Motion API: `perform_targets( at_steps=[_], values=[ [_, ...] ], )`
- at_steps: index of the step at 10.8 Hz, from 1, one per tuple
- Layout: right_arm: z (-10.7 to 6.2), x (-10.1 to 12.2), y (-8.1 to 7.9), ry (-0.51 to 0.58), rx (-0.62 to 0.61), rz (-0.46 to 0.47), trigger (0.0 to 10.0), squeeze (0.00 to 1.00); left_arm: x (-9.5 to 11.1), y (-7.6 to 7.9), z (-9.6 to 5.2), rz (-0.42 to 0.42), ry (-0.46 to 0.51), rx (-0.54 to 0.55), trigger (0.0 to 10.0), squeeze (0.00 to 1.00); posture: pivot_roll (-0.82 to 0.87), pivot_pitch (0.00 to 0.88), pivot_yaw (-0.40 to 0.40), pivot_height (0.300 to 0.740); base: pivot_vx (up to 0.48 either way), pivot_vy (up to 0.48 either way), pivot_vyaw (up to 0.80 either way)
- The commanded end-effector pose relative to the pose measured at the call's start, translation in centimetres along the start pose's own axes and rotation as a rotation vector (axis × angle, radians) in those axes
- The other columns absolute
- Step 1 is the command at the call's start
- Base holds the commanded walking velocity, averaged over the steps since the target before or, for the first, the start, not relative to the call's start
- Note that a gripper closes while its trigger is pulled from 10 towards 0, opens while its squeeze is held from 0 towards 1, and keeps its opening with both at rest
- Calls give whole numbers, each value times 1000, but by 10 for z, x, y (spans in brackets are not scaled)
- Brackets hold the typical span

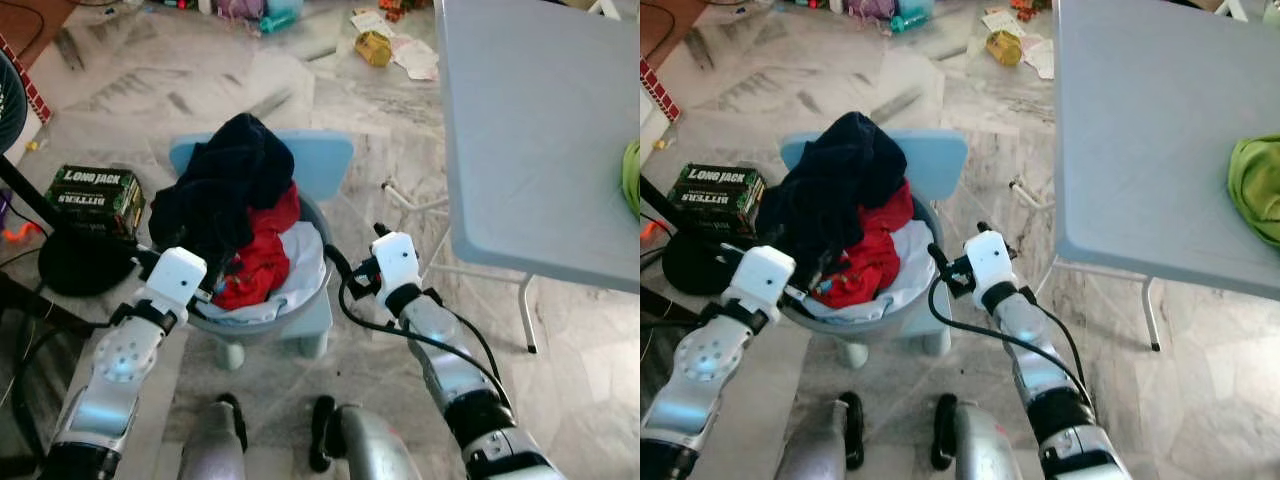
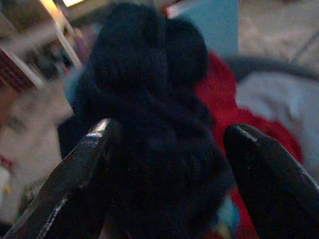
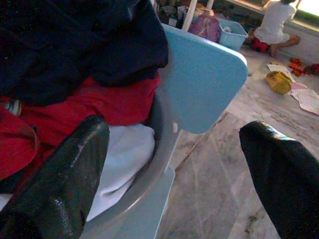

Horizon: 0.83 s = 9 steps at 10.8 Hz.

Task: Hang hanger

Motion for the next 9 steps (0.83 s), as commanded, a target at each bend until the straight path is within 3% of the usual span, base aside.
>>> perform_targets(
  at_steps=[1, 4, 9],
  values=[
    [-4, -6, 1, -18, 4, -6, 10000, 0, -13, 11, -2, -30, -66, -43, 10000, 0, 102, 206, -122, 740, 0, 0, 0],
    [-10, -15, 4, -52, 5, -14, 10000, 0, -24, 13, 2, -120, -129, -17, 10000, 0, 90, 210, -120, 740, 0, 0, 0],
    [-10, -14, 1, -50, 9, -22, 10000, 0, -27, 6, 18, -125, -149, -18, 10000, 0, 78, 209, -116, 740, 0, 0, 0]
  ],
)
Point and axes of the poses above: a point about 5 cm out from each wrist's last joint towards the gripper, its own z axis pointing out of the wrist towards the gripper, its own x axis along the axis of the wrist's last joint, y = z × x, the point moved 4 cm from there along z, pointing out of the wrist towards the gripper, and after that the axes turned 3 degrees about -z, right-handed, at the moved point
